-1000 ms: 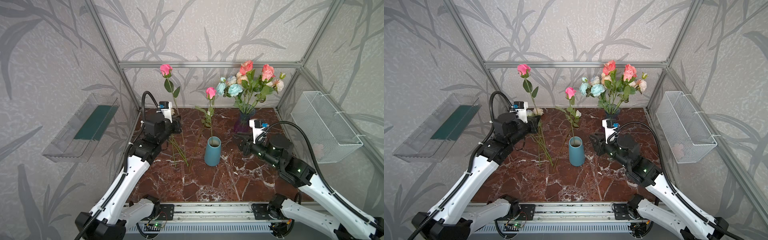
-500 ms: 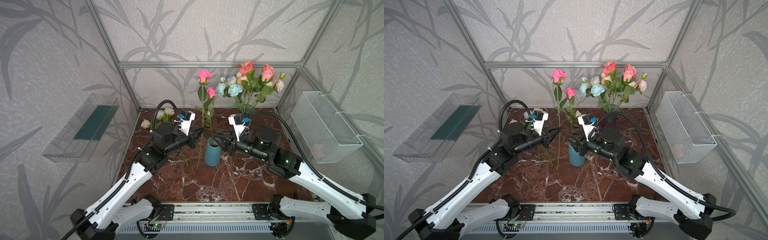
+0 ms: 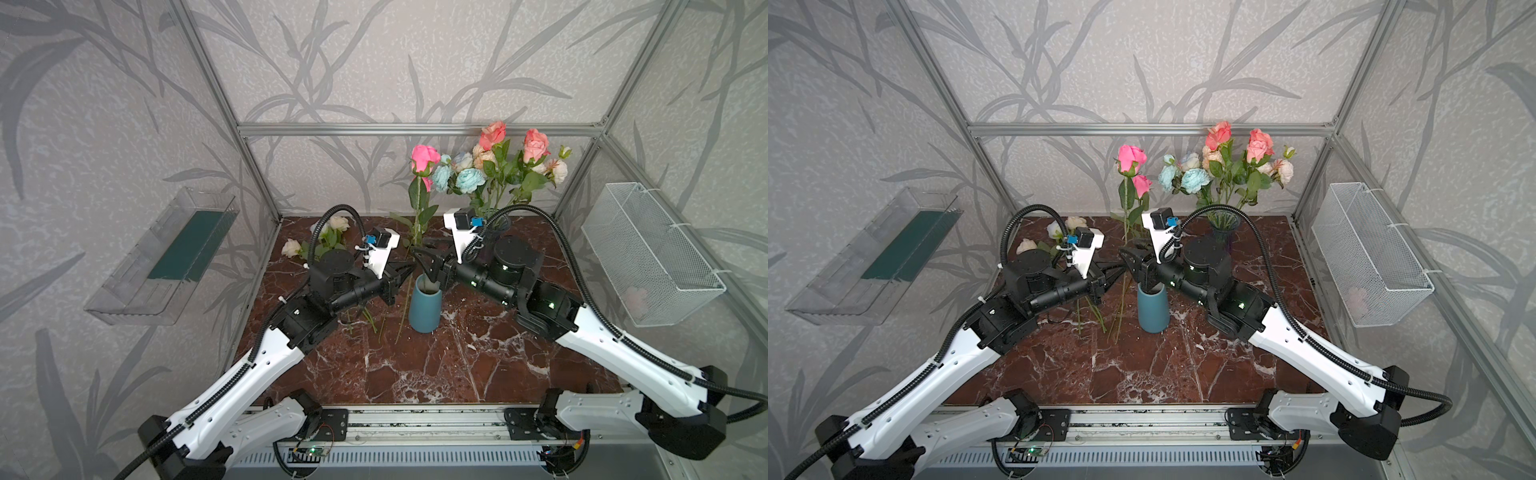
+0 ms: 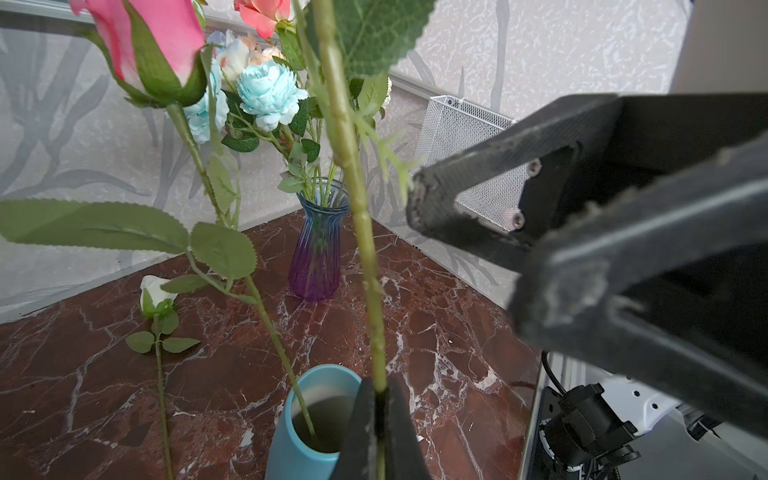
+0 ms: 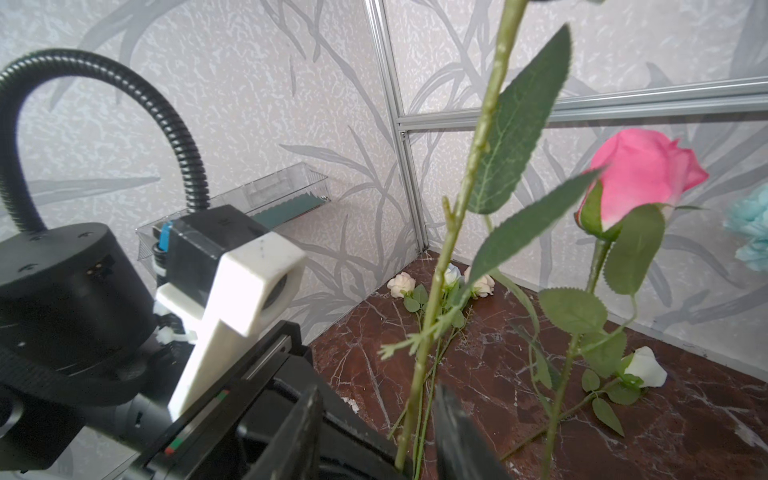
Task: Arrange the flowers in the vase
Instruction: 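Reach right gripper to the held rose stem and close on it, then open left gripper and withdraw while right gripper lowers rose into teal vase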
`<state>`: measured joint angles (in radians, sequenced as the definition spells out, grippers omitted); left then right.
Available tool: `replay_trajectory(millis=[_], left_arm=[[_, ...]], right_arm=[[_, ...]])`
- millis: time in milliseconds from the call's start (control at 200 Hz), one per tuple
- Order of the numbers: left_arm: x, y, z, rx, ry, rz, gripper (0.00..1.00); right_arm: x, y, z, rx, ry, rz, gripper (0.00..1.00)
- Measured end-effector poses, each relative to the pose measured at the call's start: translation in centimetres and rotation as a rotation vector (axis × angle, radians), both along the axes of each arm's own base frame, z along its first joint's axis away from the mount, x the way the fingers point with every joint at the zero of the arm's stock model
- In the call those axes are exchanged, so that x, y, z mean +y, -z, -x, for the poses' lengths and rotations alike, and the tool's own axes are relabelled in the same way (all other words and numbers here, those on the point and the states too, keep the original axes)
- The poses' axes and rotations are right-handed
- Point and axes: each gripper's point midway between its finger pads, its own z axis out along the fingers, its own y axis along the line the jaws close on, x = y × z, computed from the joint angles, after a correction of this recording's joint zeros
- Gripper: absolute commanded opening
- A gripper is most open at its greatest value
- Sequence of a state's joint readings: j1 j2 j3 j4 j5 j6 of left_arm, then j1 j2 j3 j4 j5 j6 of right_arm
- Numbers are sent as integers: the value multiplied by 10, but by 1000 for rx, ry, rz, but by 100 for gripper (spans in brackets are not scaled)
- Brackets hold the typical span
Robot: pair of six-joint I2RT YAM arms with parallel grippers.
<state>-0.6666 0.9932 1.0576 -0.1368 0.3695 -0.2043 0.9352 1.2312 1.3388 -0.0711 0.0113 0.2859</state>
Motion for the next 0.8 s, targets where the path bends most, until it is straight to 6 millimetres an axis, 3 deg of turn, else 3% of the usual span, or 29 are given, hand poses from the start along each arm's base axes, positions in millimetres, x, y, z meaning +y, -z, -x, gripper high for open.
replay_trajectory(millis=[210, 365, 450, 500, 555, 635, 690, 800], left_arm=[[4, -6, 2, -25, -7, 4, 0], [4, -6, 2, -32, -7, -1, 0], [4, -7, 2, -38, -10, -2, 0], [5, -7, 1, -42, -13, -3, 9], [6, -8, 1, -47, -21, -4, 29], [7, -8, -1, -52, -32, -8, 49], [8, -8, -2, -48, -43, -3, 56], [14, -4, -6, -52, -87, -6, 57]], right_arm=[[11, 11, -10, 46, 9, -9, 28], [16, 14, -13, 66, 9, -23, 7], [16, 12, -13, 71, 7, -37, 1], [17, 12, -13, 72, 7, -42, 0], [17, 11, -13, 71, 5, -47, 0], [18, 8, -12, 64, 0, -60, 0], [17, 6, -12, 59, -1, -64, 0], [14, 1, -12, 38, 6, -64, 0]])
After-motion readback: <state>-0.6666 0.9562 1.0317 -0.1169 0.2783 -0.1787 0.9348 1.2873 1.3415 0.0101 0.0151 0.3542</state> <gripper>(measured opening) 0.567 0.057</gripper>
